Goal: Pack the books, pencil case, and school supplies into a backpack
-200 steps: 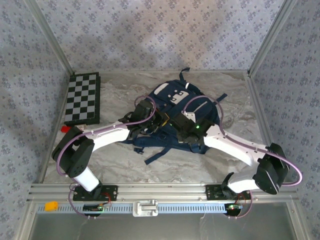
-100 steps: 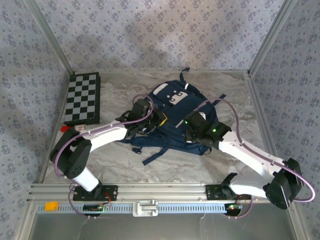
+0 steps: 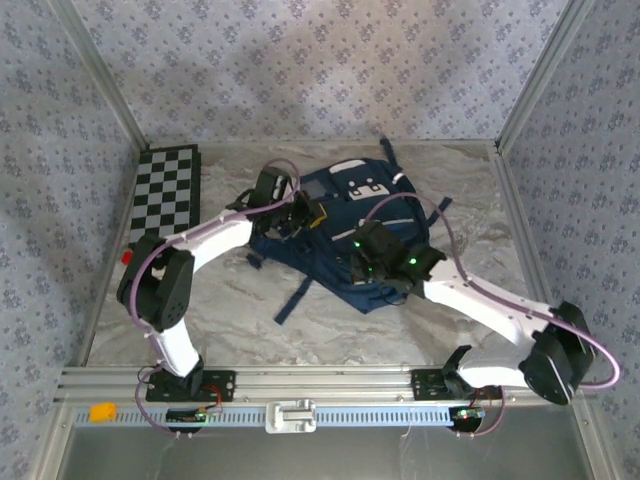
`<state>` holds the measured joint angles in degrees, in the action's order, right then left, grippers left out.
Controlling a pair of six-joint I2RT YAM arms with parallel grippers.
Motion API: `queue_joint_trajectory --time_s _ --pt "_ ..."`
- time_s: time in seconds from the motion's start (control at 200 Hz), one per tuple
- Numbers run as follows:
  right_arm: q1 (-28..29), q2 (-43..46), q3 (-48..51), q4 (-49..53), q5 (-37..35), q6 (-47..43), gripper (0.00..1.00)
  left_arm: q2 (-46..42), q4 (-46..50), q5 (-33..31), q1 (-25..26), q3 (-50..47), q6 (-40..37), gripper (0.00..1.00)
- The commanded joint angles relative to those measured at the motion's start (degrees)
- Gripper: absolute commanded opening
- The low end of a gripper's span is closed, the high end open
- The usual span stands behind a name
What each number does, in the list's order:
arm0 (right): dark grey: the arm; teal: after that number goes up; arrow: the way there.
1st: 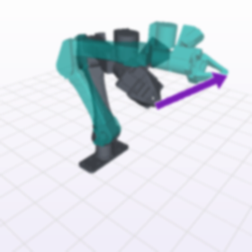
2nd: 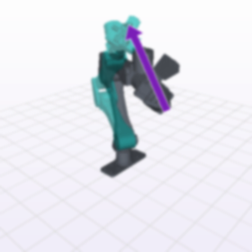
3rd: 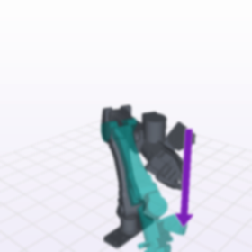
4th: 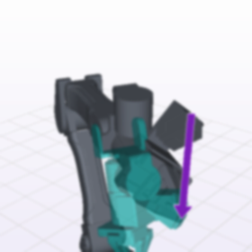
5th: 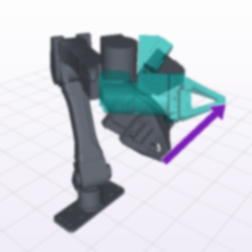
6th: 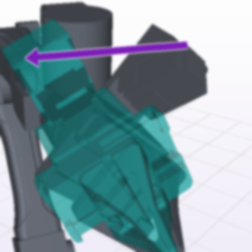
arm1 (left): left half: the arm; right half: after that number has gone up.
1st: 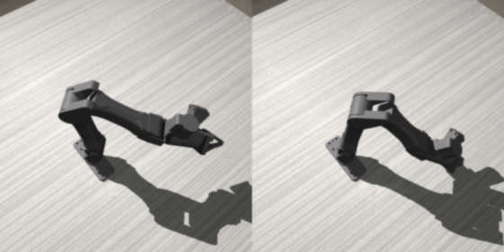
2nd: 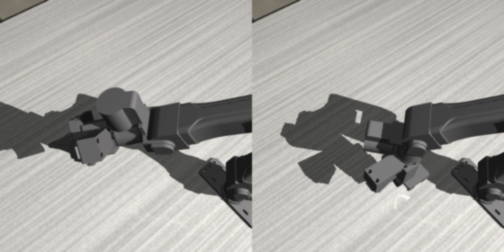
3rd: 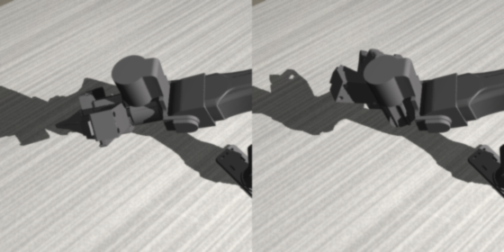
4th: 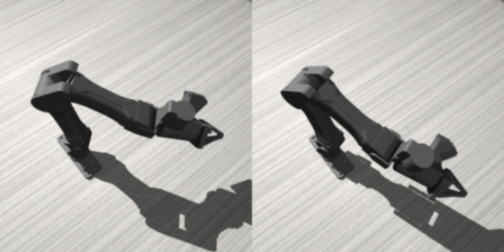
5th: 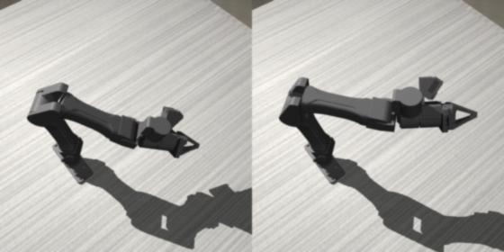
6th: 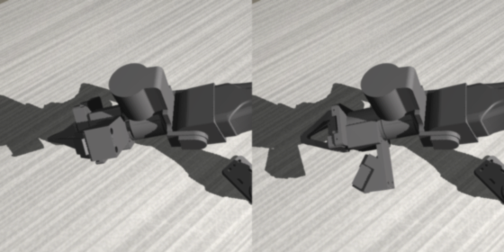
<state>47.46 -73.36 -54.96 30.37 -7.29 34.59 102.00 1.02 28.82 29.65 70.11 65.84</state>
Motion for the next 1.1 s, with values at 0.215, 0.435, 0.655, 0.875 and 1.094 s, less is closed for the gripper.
queue_joint_trajectory --time_s 0.215,0.435,0.655,0.875,1.094 --pt "1.29 -7.1 -3.37 -6.42 2.22 -0.05 0.0 -8.09 -6.12 0.4 -2.9 -7.66 -1.29 0.46" --pt "1.23 -7.64 -2.35 -7.83 1.82 0.44 0.0 -14.87 -7.08 -5.77 4.04 -16.47 7.38 0.53" --pt "1.37 -8.27 -3.55 -6.46 1.65 -0.44 0.0 -12.42 -9.64 -8.13 7.6 -16.13 11.85 0.38" --pt "1.06 -6.73 -4.56 -0.54 0.69 -0.68 0.0 -12.55 -3.28 -11.31 7.27 -13.27 6.93 0.01" --pt "-3.97 -0.81 -1.31 10.57 -0.41 -1.63 0.0 -15.34 4.4 -9.55 0.13 -11.56 -3.48 0.0"
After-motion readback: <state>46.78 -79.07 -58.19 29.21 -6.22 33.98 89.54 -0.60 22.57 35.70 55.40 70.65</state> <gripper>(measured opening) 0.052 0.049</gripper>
